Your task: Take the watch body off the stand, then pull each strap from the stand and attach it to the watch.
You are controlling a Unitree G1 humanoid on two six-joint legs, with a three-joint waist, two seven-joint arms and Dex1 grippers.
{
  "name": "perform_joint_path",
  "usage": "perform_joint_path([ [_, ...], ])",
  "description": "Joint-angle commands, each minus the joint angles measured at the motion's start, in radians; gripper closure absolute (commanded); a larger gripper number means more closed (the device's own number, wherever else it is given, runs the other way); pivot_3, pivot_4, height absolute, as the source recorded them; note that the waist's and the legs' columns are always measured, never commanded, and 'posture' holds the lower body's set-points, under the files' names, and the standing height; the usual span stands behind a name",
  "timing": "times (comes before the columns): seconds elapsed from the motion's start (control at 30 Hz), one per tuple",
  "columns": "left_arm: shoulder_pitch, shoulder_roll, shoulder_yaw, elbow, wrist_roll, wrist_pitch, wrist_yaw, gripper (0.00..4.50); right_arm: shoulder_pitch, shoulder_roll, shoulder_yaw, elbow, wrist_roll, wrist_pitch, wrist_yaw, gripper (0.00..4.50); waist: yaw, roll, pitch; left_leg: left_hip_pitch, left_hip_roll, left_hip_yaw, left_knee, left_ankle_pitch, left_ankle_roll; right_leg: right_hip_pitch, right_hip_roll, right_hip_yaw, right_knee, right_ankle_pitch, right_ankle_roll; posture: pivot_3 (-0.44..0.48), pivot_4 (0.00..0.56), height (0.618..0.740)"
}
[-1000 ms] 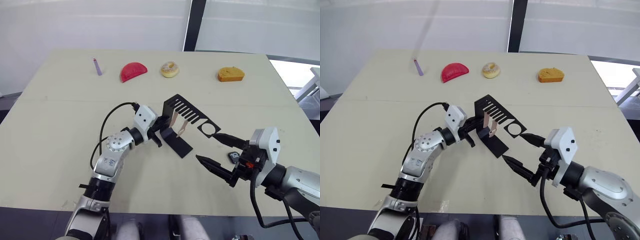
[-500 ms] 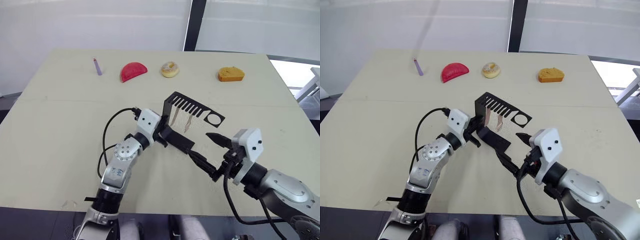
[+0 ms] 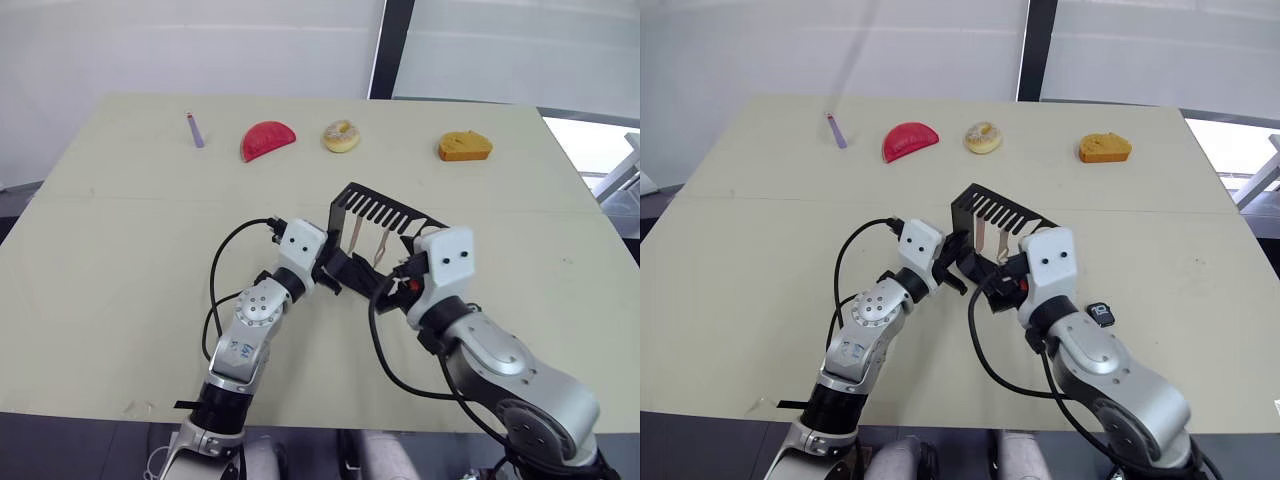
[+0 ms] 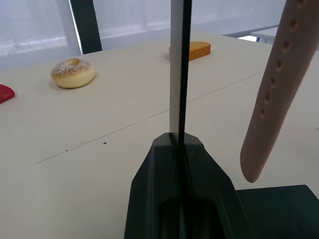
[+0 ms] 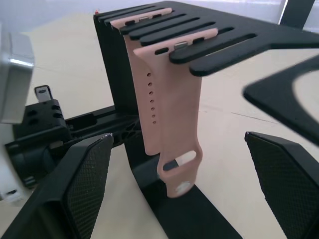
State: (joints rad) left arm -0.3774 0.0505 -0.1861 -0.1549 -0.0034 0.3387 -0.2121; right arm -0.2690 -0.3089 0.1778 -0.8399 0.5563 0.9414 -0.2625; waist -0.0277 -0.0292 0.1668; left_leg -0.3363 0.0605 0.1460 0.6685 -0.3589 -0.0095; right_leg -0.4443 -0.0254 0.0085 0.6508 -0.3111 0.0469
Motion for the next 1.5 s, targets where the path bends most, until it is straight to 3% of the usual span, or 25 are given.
perform_joint_path([
  [0.03,-0.008,-0.012,-0.008,-0.051,0.001,-0.011,0.004,4.48,-0.022,0.032,0.021,-0.009,-0.072,0.000,-0.018,0.00,0.000,0.000,0.000,0.000,0.000,0.000,0.000,0.000,0.000,0.000,0.000,0.000,0.000,0.000,0.000,0.000,0.150,0.737],
  [0.07,-0.009,-0.012,-0.007,-0.051,0.001,-0.011,0.005,4.48,-0.025,0.034,0.030,-0.008,-0.090,0.002,-0.014,0.00,0.000,0.000,0.000,0.000,0.000,0.000,0.000,0.000,0.000,0.000,0.000,0.000,0.000,0.000,0.000,0.000,0.150,0.737],
  [0.1,-0.010,-0.012,-0.006,-0.050,0.002,-0.010,0.007,4.50,-0.025,0.035,0.037,-0.010,-0.105,0.003,-0.009,0.52,0.000,0.000,0.000,0.000,0.000,0.000,0.000,0.000,0.000,0.000,0.000,0.000,0.000,0.000,0.000,0.000,0.150,0.737],
  [0.13,-0.011,-0.011,-0.004,-0.051,0.002,-0.009,0.007,4.50,-0.023,0.037,0.040,-0.013,-0.117,0.006,-0.004,0.74,0.000,0.000,0.000,0.000,0.000,0.000,0.000,0.000,0.000,0.000,0.000,0.000,0.000,0.000,0.000,0.000,0.150,0.737],
  [0.37,-0.011,-0.009,0.003,-0.049,0.004,-0.004,0.009,4.50,-0.009,0.028,0.050,-0.056,-0.166,0.032,0.038,4.19,-0.001,0.000,0.000,0.000,0.000,0.000,0.000,0.000,0.000,0.000,0.000,0.000,0.000,0.000,0.000,0.000,0.150,0.737],
  [0.4,-0.011,-0.009,0.003,-0.048,0.005,-0.004,0.009,4.50,-0.008,0.028,0.051,-0.061,-0.172,0.036,0.043,4.46,-0.001,0.000,0.000,0.000,0.000,0.000,0.000,0.000,0.000,0.000,0.000,0.000,0.000,0.000,0.000,0.000,0.150,0.737],
  [1.03,-0.034,-0.016,0.007,-0.014,0.007,-0.007,0.011,4.50,0.009,-0.060,0.053,-0.146,-0.259,0.072,0.181,4.46,-0.002,0.000,0.000,0.000,0.000,0.000,0.000,0.000,0.000,0.000,0.000,0.000,0.000,0.000,0.000,0.000,0.150,0.737],
  [1.4,-0.051,0.000,0.020,0.001,-0.012,0.052,-0.017,4.50,0.195,-0.202,-0.161,-0.174,-0.091,-0.039,0.492,4.46,-0.003,0.000,0.000,0.001,-0.001,0.000,0.000,0.000,0.001,0.001,0.000,0.000,0.000,0.000,0.000,0.000,0.150,0.737],
  [1.5,-0.053,0.003,0.027,-0.004,-0.024,0.063,-0.025,3.56,0.206,-0.201,-0.192,-0.152,-0.059,-0.052,0.526,4.50,-0.002,0.000,0.000,0.001,-0.001,0.000,0.000,0.000,0.000,0.001,0.000,0.000,0.001,0.000,0.000,0.000,0.150,0.737],
])
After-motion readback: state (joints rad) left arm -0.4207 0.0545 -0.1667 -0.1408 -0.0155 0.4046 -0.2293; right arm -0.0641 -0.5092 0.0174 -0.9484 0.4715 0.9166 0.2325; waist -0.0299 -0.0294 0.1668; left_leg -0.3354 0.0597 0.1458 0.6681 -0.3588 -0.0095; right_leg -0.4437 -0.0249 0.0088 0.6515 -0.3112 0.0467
